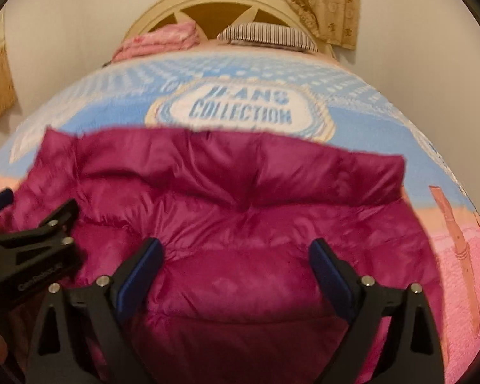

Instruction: Fold large clothes

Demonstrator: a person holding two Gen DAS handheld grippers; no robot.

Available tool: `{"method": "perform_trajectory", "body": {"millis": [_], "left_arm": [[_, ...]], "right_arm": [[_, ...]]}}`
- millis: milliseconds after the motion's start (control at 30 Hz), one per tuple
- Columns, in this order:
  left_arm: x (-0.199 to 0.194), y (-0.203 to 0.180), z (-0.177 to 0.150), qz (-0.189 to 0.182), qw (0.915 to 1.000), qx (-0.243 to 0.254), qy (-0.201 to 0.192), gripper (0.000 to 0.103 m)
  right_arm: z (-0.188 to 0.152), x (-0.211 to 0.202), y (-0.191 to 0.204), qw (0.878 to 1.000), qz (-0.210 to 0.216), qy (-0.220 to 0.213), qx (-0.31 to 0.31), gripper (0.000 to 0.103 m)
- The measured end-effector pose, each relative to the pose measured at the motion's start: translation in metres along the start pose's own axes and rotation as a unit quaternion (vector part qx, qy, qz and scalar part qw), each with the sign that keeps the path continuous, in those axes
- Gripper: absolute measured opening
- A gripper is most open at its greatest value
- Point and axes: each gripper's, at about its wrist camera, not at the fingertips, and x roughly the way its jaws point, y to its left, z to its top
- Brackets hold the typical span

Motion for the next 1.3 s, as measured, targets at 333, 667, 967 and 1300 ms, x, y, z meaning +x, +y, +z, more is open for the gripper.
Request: {"method": "perform_trajectory", "body": {"millis": [333, 667, 967, 1300], "left_arm": [[0.016, -0.004, -0.001, -0.005, 0.9999, -0.002, 0.011, 0.102], [-0.019, 0.024, -0.003, 0.002, 1.0, -0.004, 0.004, 0.102], [-0.063, 0.109, -0.083, -0.01, 0.9938, -0.106, 0.031, 0.102], [-0.05, 0.103, -0.104, -0.075, 0.9842, -0.147, 0.065, 0.101]], "right_arm": [[-0.003, 0.019, 0.0, 1.0, -0.019, 0.017, 0.002, 0.099], [-0.009, -0.002, -0.001, 1.0, -0.001, 0.017, -0.006, 0.099], [-0.07, -0.063, 0.017, 0.999, -0.021, -0.029, -0.032, 0.101], [-0.072, -0.041, 0.019, 0.998, -0.04, 0.004, -0.05, 0.103]]}}
